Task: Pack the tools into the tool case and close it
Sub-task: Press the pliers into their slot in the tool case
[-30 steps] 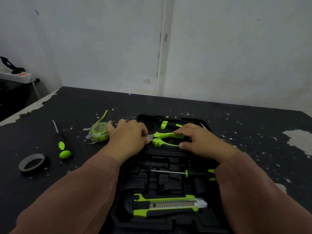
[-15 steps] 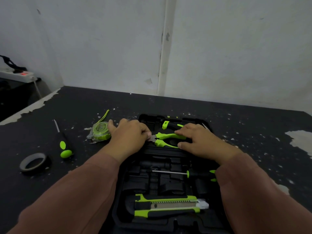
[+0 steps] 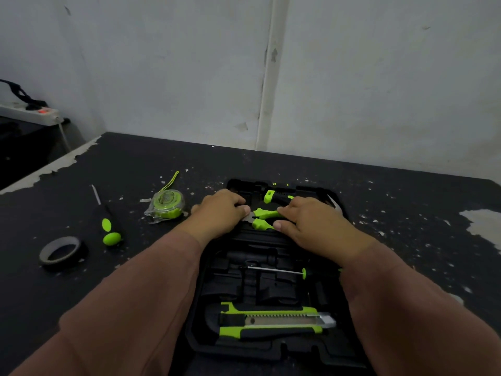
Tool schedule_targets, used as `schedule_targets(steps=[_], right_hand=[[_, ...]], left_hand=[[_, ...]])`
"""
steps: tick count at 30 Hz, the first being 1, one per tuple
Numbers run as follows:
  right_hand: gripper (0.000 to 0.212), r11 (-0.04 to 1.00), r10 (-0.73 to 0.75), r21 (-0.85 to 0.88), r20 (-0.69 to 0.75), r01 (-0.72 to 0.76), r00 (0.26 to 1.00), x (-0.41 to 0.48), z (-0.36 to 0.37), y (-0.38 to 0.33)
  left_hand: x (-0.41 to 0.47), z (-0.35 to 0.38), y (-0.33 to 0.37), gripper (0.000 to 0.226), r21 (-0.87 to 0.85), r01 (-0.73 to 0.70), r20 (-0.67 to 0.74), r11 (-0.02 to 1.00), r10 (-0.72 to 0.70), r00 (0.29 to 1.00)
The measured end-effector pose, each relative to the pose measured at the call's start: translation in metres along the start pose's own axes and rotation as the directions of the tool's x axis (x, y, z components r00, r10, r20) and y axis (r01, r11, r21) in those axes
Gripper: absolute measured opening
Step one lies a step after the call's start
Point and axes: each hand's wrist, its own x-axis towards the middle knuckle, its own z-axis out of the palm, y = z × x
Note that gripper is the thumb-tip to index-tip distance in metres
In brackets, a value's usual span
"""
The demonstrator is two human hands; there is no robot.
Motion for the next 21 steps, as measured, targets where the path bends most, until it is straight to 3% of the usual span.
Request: schedule_targets(steps=[5, 8, 15, 21], right_hand=[[0.048, 0.997, 0.028, -0.066, 0.02, -0.027, 0.999, 0.0, 0.0, -0.005], [0.048, 0.994, 0.033, -0.103, 0.065, -0.026, 0.997, 0.003, 0.0, -0.007], [0.046, 0.997, 0.073, -0.038, 0.121, -0.069, 0.99, 0.004, -0.008, -0.006], [0.04, 0.993, 0.108, 0.043, 0.084, -0.112, 0.991, 0.001, 0.001, 0.004]], left_hand=[[0.001, -0.002, 0.009, 0.024, 0.032, 0.028, 0.0, 0.999, -0.028, 1.0], [0.001, -0.001, 0.015, 0.028, 0.08, 0.04, 0.021, 0.996, -0.041, 0.999], [-0.002, -0.001, 0.014, 0.023, 0.1, 0.039, 0.003, 0.994, -0.04, 0.999], [-0.004, 0.002, 0.018, 0.041, 0.214, 0.035, -0.043, 0.976, -0.027, 0.999]])
